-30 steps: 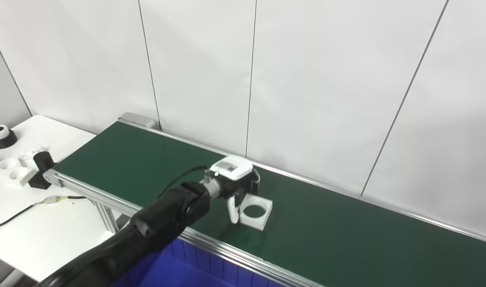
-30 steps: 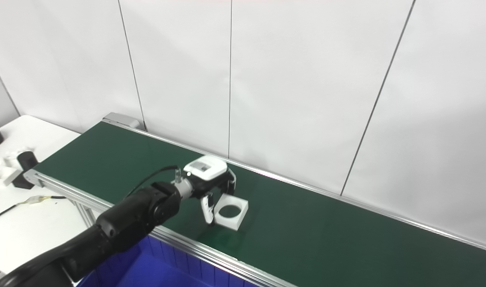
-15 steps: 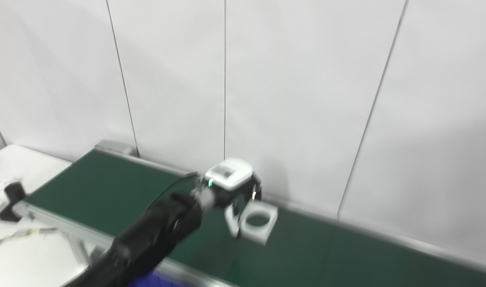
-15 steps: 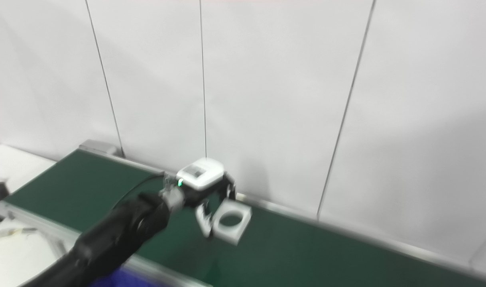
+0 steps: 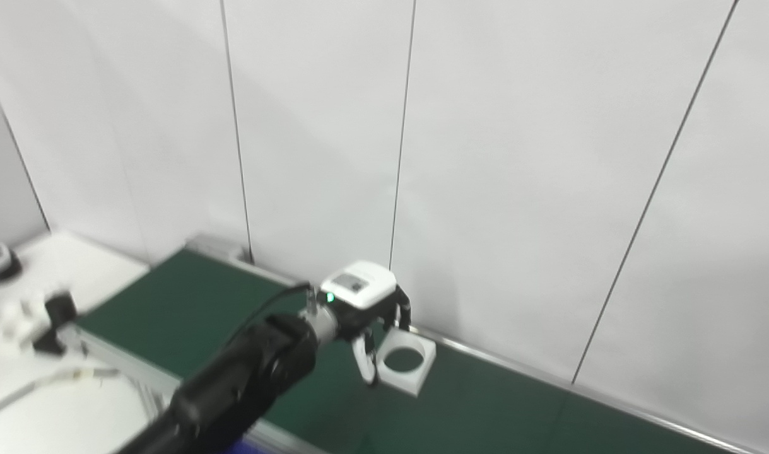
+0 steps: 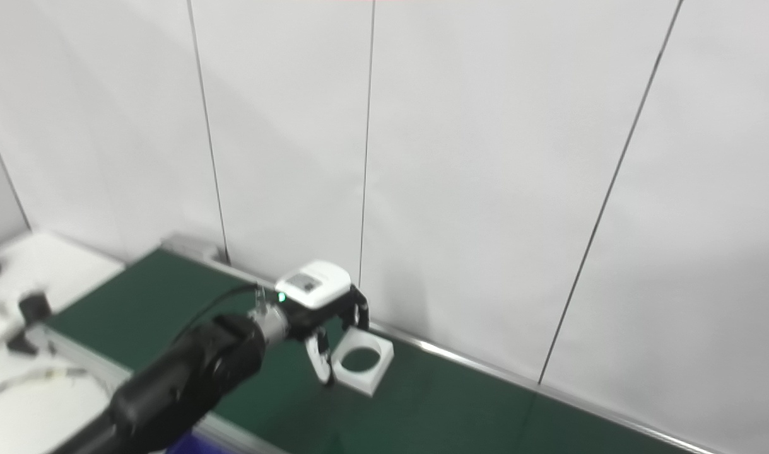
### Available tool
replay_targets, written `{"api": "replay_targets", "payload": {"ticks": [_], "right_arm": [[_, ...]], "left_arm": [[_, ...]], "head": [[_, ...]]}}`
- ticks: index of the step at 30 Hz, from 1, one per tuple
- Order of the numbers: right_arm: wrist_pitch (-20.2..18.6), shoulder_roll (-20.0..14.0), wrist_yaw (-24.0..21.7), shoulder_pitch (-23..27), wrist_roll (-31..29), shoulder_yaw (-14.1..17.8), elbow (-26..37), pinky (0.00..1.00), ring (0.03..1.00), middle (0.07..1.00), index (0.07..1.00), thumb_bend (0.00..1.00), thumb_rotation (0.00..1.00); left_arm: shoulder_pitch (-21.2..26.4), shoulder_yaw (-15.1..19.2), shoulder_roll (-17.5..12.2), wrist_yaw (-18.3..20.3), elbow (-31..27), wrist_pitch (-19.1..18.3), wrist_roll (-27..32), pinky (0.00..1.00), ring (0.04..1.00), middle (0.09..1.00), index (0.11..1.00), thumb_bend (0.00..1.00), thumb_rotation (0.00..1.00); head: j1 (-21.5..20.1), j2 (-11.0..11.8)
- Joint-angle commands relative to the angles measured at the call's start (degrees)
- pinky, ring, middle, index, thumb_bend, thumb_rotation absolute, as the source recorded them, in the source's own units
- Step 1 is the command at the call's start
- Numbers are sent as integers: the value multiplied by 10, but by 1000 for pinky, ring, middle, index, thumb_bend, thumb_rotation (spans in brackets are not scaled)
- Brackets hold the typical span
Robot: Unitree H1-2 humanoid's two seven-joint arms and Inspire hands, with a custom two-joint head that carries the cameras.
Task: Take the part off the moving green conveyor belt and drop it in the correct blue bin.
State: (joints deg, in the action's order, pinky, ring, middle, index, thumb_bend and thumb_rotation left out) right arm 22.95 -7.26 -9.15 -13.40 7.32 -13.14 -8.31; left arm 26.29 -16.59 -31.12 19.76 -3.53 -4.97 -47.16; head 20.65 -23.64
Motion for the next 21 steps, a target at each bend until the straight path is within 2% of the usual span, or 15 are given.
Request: {"api": "replay_targets", "payload": {"ticks": [1,10,21], "right_arm": [[19,4,-1,1,-11,1,17,705,843,902,943,374,599],[19,-2,-2,0,-17,2,22,704,839,895,939,397,616],[14,-7,-3,-1,-18,7,36,707,834,890,932,451,655]], "left_arm": [[3,17,-6,0,-26,-2,12,723,568,482,493,524,0],[-32,38,2,23,-99,-7,24,729,566,462,515,522,0],[-82,59,10,61,-196,-32,21,720,566,452,519,521,0]], "head": [[-1,-4],[-8,-19],[-29,-60]]}}
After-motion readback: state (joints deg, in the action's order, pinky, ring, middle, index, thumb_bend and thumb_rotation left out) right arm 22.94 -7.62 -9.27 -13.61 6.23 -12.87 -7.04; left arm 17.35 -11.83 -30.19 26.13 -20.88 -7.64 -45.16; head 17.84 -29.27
